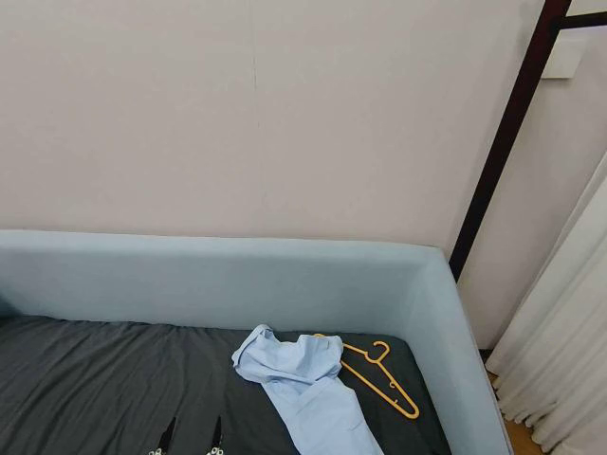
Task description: Pick up the clothes from the sofa and hang them on the clothes hanger.
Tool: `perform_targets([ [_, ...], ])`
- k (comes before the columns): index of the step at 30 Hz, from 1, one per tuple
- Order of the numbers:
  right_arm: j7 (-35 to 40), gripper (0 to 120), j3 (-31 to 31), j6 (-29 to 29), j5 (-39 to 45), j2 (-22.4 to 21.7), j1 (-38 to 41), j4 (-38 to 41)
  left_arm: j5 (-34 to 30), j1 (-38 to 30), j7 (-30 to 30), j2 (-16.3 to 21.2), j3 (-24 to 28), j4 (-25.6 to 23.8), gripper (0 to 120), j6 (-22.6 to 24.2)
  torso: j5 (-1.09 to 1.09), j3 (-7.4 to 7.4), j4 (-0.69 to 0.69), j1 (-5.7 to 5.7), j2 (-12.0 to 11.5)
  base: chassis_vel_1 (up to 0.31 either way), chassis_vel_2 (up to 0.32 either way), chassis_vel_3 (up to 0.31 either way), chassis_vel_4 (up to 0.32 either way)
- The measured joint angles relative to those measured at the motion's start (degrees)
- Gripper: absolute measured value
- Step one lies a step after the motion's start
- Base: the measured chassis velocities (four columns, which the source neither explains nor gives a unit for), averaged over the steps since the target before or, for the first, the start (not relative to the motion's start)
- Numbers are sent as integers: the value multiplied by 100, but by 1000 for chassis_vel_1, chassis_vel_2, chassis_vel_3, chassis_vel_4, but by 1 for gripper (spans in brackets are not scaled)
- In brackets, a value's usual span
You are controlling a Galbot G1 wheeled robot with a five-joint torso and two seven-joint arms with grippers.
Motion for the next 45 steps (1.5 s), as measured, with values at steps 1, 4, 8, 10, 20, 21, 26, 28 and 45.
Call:
perform_targets([
  [1,40,100,-132,-82,126,-20,196,5,-48,-4,0,0,-5,16,94,0,0,0,0,0,0,0,0,0,0],
  [4,153,100,-690,-412,719,-80,1092,-34,-370,-19,30,-1,-20,44,94,0,0,0,-1,0,0,0,0,0,0],
  [8,245,100,-1406,-683,1272,-95,2207,-207,-640,-23,97,-3,-67,49,94,-16,0,1,2,0,-1,0,0,0,0],
  [10,254,100,-1494,-709,1323,-92,2330,-235,-676,-23,108,-4,-74,49,94,-19,1,1,3,0,-1,0,0,0,0],
  [20,291,100,-2551,-826,1601,104,3692,-704,-1180,-92,180,66,-175,42,94,81,-1,1,-1,0,0,0,0,0,0],
  [21,290,100,-2653,-826,1626,194,3803,-780,-1336,-167,194,103,-177,75,94,142,-1,1,-1,0,0,0,0,0,0],
  [26,297,100,-3103,-893,2000,546,4302,-1022,-1647,-303,266,194,-194,178,94,198,-2,0,0,0,0,0,0,0,0],
  [28,297,100,-3330,-960,2202,701,4554,-1162,-1725,-299,306,223,-220,191,94,190,-1,0,0,0,0,0,0,0,0],
  [45,195,100,-5165,-1203,3253,2291,6931,-3310,-1646,-4,436,219,-399,218,94,-196,-2,1,1,1,0,0,0,0,0],
])
